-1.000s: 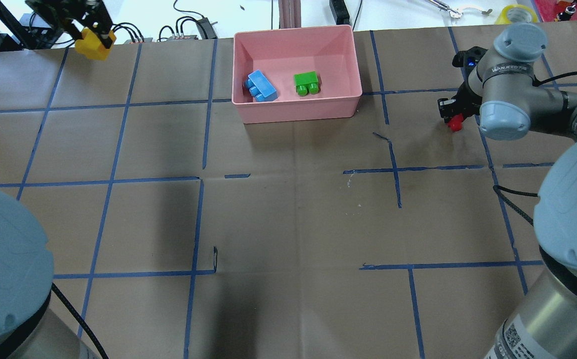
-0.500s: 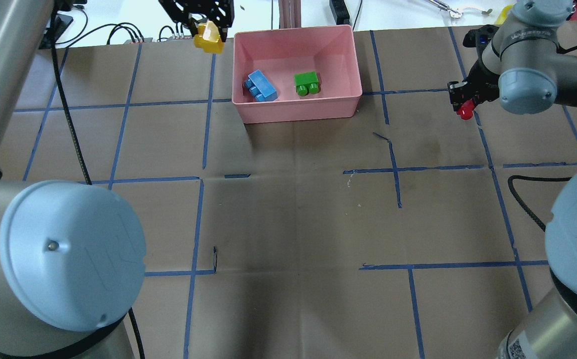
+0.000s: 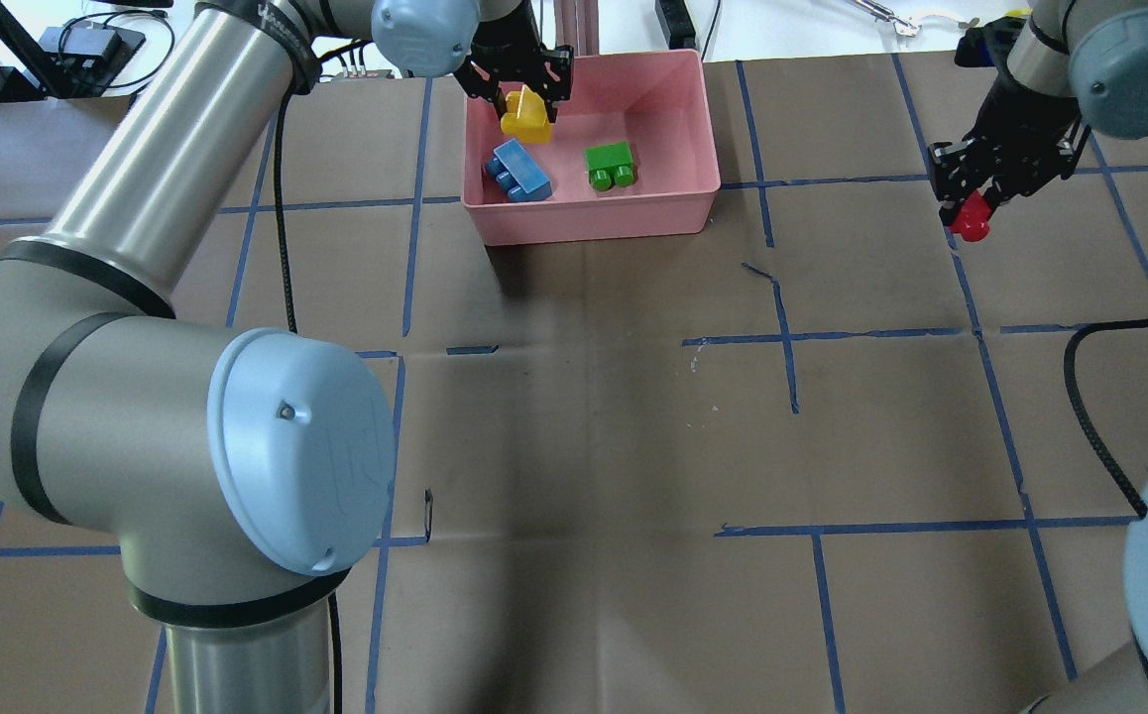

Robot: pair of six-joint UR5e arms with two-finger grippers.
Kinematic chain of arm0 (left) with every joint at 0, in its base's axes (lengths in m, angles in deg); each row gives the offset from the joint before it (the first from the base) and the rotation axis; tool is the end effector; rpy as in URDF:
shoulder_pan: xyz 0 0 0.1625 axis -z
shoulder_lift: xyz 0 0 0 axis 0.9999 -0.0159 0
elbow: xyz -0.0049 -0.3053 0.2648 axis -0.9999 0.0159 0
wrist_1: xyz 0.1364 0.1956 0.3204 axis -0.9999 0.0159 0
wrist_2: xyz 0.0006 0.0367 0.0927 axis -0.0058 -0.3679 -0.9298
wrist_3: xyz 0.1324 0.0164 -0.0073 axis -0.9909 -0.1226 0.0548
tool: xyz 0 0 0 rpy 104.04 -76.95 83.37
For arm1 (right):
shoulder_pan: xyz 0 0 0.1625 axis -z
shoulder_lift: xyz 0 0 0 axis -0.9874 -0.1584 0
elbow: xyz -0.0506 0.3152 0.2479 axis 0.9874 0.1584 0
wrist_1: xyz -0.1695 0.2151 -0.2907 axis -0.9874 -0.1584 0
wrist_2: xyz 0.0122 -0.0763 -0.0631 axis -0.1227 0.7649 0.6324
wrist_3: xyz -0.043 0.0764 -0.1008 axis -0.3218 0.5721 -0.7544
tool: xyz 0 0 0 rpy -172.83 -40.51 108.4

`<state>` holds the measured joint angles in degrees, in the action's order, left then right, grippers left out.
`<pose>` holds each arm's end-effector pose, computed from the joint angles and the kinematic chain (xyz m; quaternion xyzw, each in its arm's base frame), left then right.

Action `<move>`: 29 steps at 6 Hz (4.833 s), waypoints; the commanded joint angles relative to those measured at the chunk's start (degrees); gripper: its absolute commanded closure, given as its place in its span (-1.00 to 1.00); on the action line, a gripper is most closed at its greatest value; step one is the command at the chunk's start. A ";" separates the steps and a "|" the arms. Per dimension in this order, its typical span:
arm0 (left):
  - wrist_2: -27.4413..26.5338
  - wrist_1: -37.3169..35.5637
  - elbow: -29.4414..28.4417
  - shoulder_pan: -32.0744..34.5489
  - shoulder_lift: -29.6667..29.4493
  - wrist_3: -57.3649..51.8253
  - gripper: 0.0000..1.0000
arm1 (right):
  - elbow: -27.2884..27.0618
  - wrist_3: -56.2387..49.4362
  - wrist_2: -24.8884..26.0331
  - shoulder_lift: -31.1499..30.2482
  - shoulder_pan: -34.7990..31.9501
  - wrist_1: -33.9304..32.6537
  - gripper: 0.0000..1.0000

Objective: Put all blocks into box

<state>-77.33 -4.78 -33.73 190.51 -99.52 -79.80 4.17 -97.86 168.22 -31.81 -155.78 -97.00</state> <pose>-0.2986 -0.7569 0.2515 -0.0885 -0.9933 0.0601 0.0429 -0.0269 -0.5994 0.3009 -0.0007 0.9976 0.0686 0.0063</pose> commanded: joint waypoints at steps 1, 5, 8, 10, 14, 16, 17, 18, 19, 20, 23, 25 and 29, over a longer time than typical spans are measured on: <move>-0.42 -2.80 0.45 0.10 -1.93 0.09 -0.48 | 3.60 0.32 -4.21 -1.36 -3.39 3.10 0.89; -3.67 13.11 0.88 -4.88 11.01 -0.97 -0.99 | 5.37 6.73 -12.54 -1.02 -10.96 -7.67 0.89; -4.11 18.56 18.81 -11.06 28.93 -11.77 -0.88 | 5.63 23.37 -18.57 7.38 -21.58 -27.59 0.84; -4.19 10.79 38.69 -11.15 44.14 -11.08 -0.97 | 15.06 27.66 -18.57 16.52 -25.12 -32.24 0.76; -3.58 12.56 41.76 -11.24 50.45 -12.39 -0.98 | 18.03 27.48 -17.52 20.60 -25.57 -38.76 -0.99; -3.67 13.20 41.50 -11.77 50.63 -14.33 -0.98 | 18.99 26.09 -17.61 18.78 -25.13 -34.12 -0.99; -2.97 13.20 41.59 -13.07 50.54 -14.85 -0.98 | 18.56 18.51 -17.61 14.24 -23.04 -23.22 -0.99; -3.05 13.28 41.59 -13.09 50.63 -15.20 -0.98 | 18.12 11.73 -17.52 9.06 -19.89 -6.84 -0.99; -3.05 13.28 41.76 -12.74 50.54 -15.21 -0.98 | 17.94 8.70 -17.17 4.48 -18.46 4.20 -0.99; -3.05 13.28 41.68 -12.56 50.28 -15.12 -0.98 | 16.90 8.67 -13.08 0.00 -18.54 8.75 -0.99; -3.05 13.28 41.85 -12.65 50.10 -15.12 -0.98 | -6.58 8.94 -9.52 -20.20 -18.62 11.83 -0.99; -3.05 13.28 41.76 -12.56 50.10 -15.12 -0.98 | -12.98 9.02 -9.43 -25.26 -18.63 1.55 -0.99; -2.97 13.28 41.85 -12.56 50.19 -15.12 -0.98 | -14.57 8.94 1.55 -25.45 -18.62 3.07 -1.00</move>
<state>-80.32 8.50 8.05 177.94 -49.40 -94.92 -9.70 -88.59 169.20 -57.15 -174.40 -94.96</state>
